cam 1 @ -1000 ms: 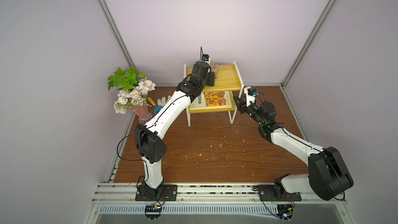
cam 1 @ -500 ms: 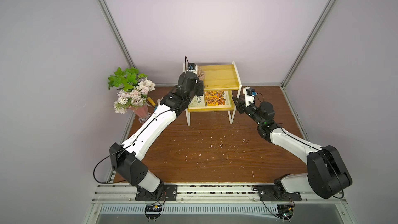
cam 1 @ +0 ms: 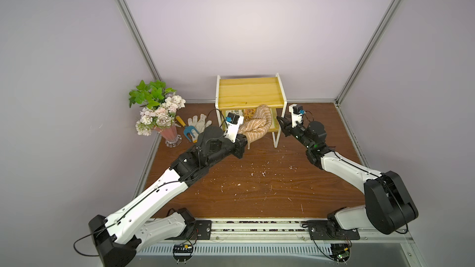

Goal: Wipe the bookshelf clean with a cloth
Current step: Place the cleaning item at the center of the board.

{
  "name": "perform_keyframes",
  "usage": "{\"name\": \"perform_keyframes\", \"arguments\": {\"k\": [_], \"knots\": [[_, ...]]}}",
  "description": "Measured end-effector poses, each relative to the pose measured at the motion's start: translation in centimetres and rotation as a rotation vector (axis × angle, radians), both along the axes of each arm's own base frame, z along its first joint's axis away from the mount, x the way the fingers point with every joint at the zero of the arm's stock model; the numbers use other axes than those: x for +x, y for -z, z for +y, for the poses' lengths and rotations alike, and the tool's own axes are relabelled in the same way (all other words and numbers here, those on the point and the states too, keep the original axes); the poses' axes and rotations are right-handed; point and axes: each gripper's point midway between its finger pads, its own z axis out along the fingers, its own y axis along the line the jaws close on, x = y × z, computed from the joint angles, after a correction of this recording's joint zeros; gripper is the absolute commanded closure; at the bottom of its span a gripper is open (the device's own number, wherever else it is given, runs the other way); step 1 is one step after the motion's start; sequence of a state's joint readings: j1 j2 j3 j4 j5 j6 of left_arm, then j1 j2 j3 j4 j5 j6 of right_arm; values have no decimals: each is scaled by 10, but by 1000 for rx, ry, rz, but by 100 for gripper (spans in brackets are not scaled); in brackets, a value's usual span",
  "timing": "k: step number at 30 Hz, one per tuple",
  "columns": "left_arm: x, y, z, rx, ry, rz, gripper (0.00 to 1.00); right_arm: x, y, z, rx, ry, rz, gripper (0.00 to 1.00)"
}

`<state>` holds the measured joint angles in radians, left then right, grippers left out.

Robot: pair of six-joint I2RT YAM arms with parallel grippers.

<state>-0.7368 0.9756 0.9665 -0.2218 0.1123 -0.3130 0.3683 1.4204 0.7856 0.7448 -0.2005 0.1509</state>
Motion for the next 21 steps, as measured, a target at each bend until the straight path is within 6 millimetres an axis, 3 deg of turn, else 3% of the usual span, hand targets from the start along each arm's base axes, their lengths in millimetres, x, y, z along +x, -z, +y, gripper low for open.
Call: {"name": "perform_keyframes", "arguments": {"k": [2,7,10,15,19,21], "knots": [[-6,37,14,19,-55,91,94,0,-4,-1,12,3,-13,62],[-27,156,44,143,-186,409,95,0,-11,-2,43,10,-30,54],[-39,209,61,214,-263,534,98,0,-16,-2,63,10,-40,53],[-31,253,81,326,-397,578,96,0,-17,-2,79,6,-38,50],[-18,272,85,395,-448,561,64,-1,-16,-2,77,7,-34,47],[-17,281,87,432,-453,565,59,-3,-14,-3,74,9,-31,44]]}}
